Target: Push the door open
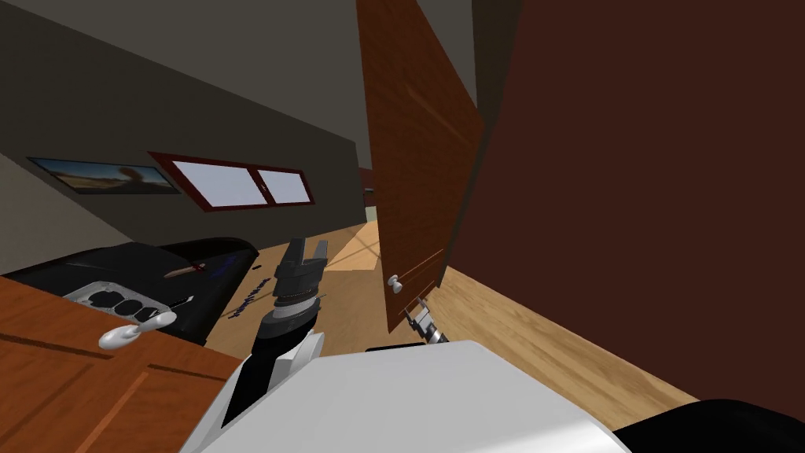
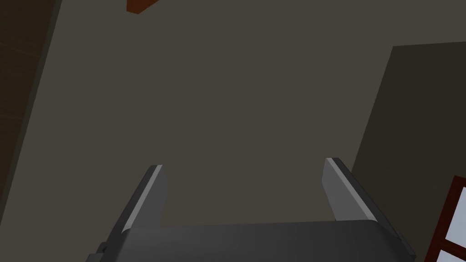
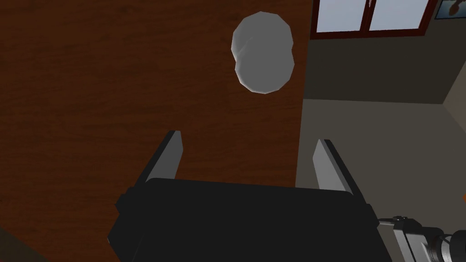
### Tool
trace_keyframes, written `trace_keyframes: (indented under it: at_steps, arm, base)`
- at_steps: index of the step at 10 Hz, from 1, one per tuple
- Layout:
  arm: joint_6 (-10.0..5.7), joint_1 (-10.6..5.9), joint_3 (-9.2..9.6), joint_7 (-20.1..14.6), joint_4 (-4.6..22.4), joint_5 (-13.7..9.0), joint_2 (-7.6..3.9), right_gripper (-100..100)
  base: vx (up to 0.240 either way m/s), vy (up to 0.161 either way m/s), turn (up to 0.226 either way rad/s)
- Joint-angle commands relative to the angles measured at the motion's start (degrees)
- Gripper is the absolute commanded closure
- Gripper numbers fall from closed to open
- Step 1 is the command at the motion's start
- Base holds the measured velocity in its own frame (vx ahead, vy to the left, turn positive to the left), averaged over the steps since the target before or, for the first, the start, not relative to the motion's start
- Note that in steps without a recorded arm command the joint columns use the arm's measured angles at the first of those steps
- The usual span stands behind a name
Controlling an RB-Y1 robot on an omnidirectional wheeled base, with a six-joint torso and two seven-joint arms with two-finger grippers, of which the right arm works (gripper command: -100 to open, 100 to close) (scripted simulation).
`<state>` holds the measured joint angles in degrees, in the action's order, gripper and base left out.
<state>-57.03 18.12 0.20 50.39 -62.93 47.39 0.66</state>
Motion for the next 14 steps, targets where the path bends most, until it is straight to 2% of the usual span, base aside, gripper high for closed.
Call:
trace_keyframes:
  at_steps: [1,5,6,7,8,10,11,12,14]
  arm:
    - [-0.24,0.36,-0.38,1.26,-0.61,2.49,0.52,-100]
    - [-1.01,0.68,-1.32,3.93,-0.92,7.15,1.84,-100]
    - [-0.87,0.64,-1.16,3.45,-0.85,6.36,1.63,-100]
    - [-0.7,0.28,-1.18,3.75,-0.54,6.29,-0.44,-100]
    - [-0.53,-0.01,-1.18,3.87,-0.31,6.12,-1.32,-100]
    - [-0.24,-0.49,-1.17,4.07,0.08,5.85,-1.85,-100]
    - [-0.05,-0.82,-1.17,4.2,0.35,5.66,-1.51,-100]
    - [0.13,-1.12,-1.16,4.32,0.59,5.49,-0.71,-100]
    - [0.37,-1.54,-1.16,4.49,0.93,5.26,1.38,-100]
  base:
    - [-0.033,-0.001,-0.147]
    - [-0.026,0.003,-0.122]
    - [-0.013,0.001,-0.028]
    - [0.072,0.069,0.027]
    - [0.144,0.093,0.013]
    - [0.174,0.124,0.015]
    - [0.203,0.145,0.021]
    - [0.217,0.151,0.026]
    - [0.121,0.114,-0.001]
